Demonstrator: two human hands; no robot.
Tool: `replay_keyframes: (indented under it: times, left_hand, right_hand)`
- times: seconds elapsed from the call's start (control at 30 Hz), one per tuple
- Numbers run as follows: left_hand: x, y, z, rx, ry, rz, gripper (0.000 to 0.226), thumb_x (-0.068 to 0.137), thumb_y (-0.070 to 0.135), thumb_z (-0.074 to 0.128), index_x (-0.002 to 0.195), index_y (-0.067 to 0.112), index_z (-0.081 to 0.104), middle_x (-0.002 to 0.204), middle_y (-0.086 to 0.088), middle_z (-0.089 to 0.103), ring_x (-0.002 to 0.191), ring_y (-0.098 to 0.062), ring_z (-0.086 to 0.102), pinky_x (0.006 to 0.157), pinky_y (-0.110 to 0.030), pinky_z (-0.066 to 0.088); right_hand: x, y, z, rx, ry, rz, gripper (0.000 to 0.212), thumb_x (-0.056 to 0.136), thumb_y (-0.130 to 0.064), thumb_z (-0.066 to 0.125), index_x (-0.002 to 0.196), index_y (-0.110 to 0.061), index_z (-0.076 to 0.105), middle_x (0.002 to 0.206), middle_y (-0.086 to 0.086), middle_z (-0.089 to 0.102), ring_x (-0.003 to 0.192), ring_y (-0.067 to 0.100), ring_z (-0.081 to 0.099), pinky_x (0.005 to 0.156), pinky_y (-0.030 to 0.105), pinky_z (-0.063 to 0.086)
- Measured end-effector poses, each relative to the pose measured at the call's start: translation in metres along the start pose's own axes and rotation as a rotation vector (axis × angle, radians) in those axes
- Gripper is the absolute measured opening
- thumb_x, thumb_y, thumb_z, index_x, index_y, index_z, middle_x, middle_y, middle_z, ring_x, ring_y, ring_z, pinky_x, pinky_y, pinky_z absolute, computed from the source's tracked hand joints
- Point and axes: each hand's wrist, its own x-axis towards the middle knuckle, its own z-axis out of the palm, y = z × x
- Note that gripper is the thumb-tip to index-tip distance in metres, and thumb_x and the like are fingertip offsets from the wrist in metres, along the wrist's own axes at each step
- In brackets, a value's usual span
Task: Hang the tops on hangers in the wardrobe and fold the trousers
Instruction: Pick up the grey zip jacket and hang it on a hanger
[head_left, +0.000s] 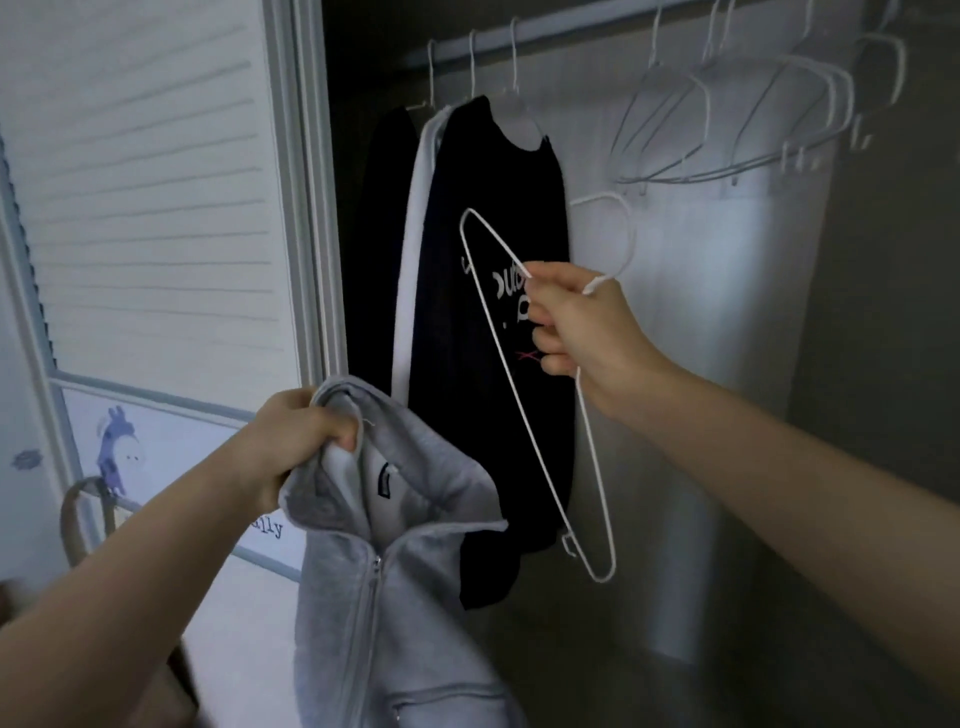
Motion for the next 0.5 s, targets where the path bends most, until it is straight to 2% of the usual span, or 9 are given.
replay_keyframes:
  times: [0.07,0.13,0.2,0.33,0.4,0.5]
  left_hand:
    - [-0.009,-0.011,0.0,0.043,-0.016,-0.007,0.018,0.073,-0.008,0.064,0.088,0.001,0.068,0.071,-0.017,0.072,0.059,-0.027,0.068,0.055,-0.033,0.055]
    - [-0.022,-0.021,0.003,0.044,-0.038,-0.027,0.014,0.078,0.006,0.074,0.09,0.002,0.07,0.077,-0.016,0.074,0.064,-0.026,0.072,0.059,-0.033,0.056]
    - [-0.031,-0.028,0.008,0.02,-0.027,-0.077,0.023,0.078,0.018,0.077,0.091,0.0,0.07,0.076,-0.017,0.074,0.065,-0.028,0.072,0.061,-0.034,0.056]
    - [-0.05,-0.031,0.015,0.054,0.063,-0.123,0.026,0.075,0.018,0.077,0.087,-0.004,0.069,0.073,-0.019,0.072,0.063,-0.029,0.068,0.059,-0.033,0.055]
    - [-0.059,-0.031,0.017,0.185,0.085,-0.062,0.024,0.076,0.021,0.074,0.08,-0.003,0.07,0.071,-0.018,0.071,0.061,-0.025,0.066,0.054,-0.029,0.051]
    - [-0.069,-0.027,0.025,0.447,0.067,0.107,0.028,0.081,0.024,0.071,0.059,0.007,0.066,0.056,-0.008,0.064,0.051,-0.015,0.057,0.046,-0.024,0.042]
  right_hand:
    - [-0.024,0.0,-0.004,-0.032,-0.025,-0.005,0.025,0.097,-0.016,0.049,0.119,-0.018,0.061,0.047,-0.013,0.041,0.035,0.002,0.029,0.033,0.014,0.022]
    - [-0.047,-0.001,-0.012,-0.065,-0.061,0.002,0.021,0.097,-0.017,0.051,0.11,-0.017,0.066,0.05,-0.009,0.042,0.036,0.004,0.028,0.034,0.014,0.021]
    - [-0.066,-0.003,-0.021,-0.104,-0.114,0.023,0.019,0.096,-0.019,0.053,0.103,-0.016,0.07,0.05,-0.007,0.042,0.037,0.005,0.027,0.035,0.014,0.021]
    - [-0.099,-0.001,-0.043,-0.223,-0.28,0.178,0.019,0.093,-0.017,0.055,0.097,-0.014,0.073,0.046,-0.006,0.039,0.036,0.006,0.025,0.036,0.012,0.019]
    - [-0.112,0.003,-0.052,-0.286,-0.367,0.287,0.02,0.093,-0.015,0.054,0.095,-0.014,0.074,0.044,-0.006,0.037,0.035,0.006,0.024,0.037,0.011,0.019]
    - [-0.123,0.009,-0.06,-0.338,-0.387,0.395,0.02,0.091,-0.016,0.055,0.094,-0.015,0.075,0.045,-0.008,0.037,0.036,0.005,0.026,0.037,0.012,0.019]
